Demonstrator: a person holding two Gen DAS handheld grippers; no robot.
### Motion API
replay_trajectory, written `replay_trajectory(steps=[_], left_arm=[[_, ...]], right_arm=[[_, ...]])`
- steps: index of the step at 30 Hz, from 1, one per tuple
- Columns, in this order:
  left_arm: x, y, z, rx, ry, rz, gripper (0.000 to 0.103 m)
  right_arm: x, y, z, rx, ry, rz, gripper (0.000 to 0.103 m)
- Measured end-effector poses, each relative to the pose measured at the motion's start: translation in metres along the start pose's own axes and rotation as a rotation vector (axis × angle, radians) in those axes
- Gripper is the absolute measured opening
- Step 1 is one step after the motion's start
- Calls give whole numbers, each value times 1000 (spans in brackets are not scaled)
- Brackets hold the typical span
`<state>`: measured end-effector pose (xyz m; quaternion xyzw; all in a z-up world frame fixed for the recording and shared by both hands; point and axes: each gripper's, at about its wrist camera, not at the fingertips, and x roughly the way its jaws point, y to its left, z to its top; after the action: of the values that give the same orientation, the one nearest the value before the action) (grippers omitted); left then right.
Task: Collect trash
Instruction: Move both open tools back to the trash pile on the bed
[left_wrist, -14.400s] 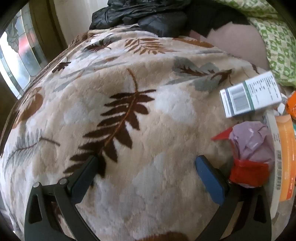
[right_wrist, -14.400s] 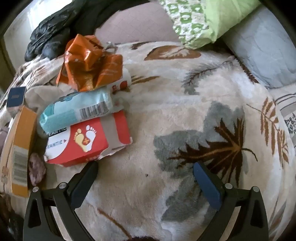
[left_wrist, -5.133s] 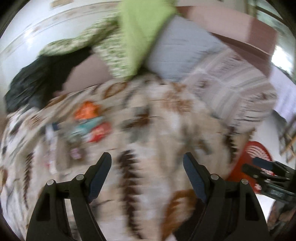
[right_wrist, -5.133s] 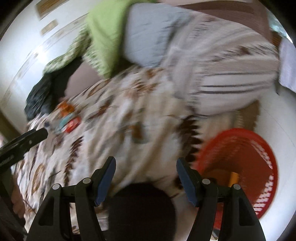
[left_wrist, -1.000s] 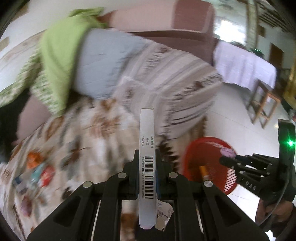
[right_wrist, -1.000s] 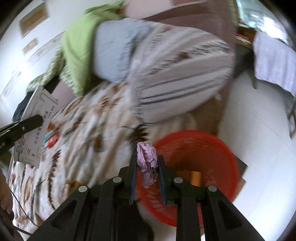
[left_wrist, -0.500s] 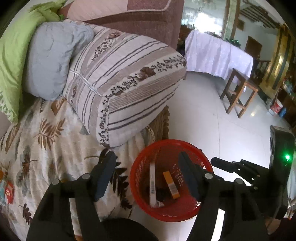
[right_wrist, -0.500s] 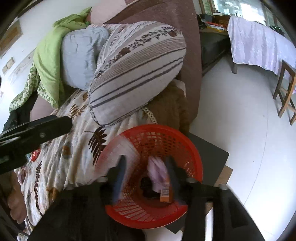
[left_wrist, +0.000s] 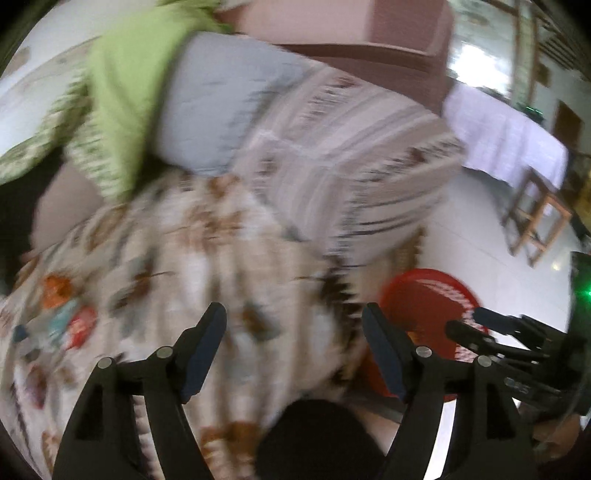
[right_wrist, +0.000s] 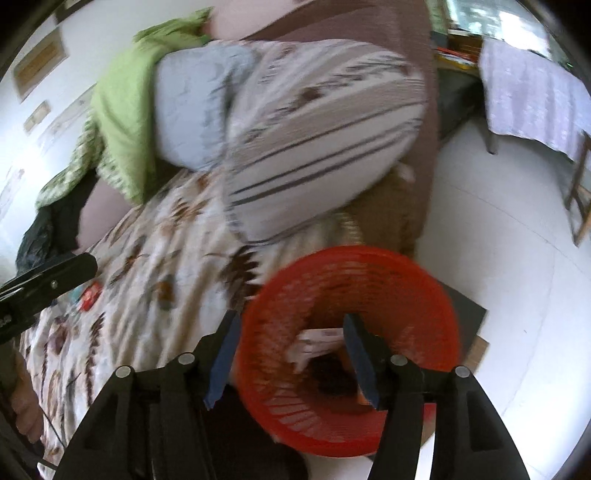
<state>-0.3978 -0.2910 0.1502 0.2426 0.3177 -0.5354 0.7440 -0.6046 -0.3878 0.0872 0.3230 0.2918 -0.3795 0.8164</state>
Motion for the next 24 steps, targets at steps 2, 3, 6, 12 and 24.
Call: replay_trajectory(steps=[2,3,6,12,24], left_arm=[[-11,30,-9,-44,-16,77,76],[-18,50,-16,-75,-22,115,77],[-33,96,-32,-134,-24,182,79],[-59,218,-80,-235,15,389,80],[-38,412,-154,-507,111,468,80]], right_arm=[[4,24,-1,-47,2,35,72],[5,38,-3,-78,1,53,74],[13,91,-10,-211,22,112,79],[36,163,-21,-318,114,213,79],[78,277,-52,-501,224,312,79]])
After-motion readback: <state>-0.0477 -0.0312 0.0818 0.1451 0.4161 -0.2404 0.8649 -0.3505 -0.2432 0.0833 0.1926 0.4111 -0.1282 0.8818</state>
